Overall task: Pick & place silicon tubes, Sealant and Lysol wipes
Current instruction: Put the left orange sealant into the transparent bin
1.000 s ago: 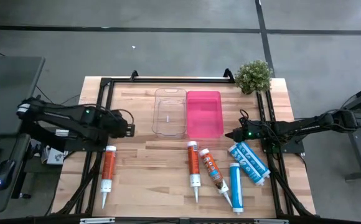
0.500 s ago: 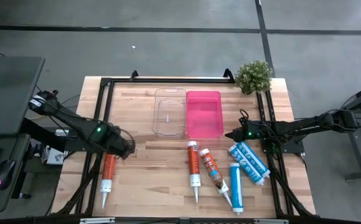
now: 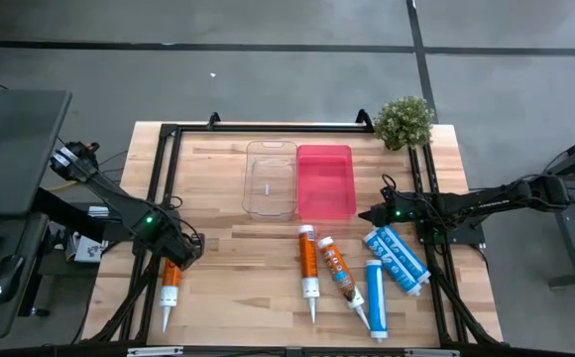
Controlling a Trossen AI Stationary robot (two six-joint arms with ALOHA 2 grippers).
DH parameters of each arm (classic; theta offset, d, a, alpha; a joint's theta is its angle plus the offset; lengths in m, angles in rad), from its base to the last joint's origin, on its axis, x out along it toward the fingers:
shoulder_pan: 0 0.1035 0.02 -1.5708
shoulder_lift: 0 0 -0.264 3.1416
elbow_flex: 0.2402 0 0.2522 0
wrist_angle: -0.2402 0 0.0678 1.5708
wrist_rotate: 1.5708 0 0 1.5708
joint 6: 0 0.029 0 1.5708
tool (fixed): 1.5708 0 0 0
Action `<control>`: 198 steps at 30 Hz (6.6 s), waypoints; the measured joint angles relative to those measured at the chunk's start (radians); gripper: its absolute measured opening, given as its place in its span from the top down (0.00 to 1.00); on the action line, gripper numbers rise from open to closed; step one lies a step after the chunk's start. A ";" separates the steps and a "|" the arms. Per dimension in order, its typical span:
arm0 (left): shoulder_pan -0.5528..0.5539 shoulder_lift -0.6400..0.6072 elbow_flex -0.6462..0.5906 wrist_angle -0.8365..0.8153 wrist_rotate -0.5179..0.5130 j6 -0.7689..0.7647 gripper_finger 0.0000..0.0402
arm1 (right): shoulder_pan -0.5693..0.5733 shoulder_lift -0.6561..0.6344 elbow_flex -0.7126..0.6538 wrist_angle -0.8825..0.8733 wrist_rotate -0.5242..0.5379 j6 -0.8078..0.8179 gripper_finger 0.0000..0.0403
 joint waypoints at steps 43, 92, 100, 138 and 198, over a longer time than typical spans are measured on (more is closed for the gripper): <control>0.001 0.046 -0.437 0.569 0.222 -0.043 0.30 | 0.000 0.000 0.000 0.000 0.000 0.000 0.97; 0.020 -0.435 -0.450 0.995 -0.808 0.262 0.52 | 0.000 0.000 0.000 0.006 0.000 0.000 0.97; 0.337 -0.444 -0.450 1.487 -0.658 0.717 0.52 | 0.000 0.000 0.000 0.006 0.000 0.000 0.97; 0.748 0.438 -0.023 2.859 -0.009 0.760 0.53 | 0.000 0.000 0.000 0.006 0.000 -0.007 0.97; 0.714 0.435 -0.050 2.817 -0.658 0.806 0.53 | 0.051 0.523 0.771 0.416 0.221 -1.444 0.97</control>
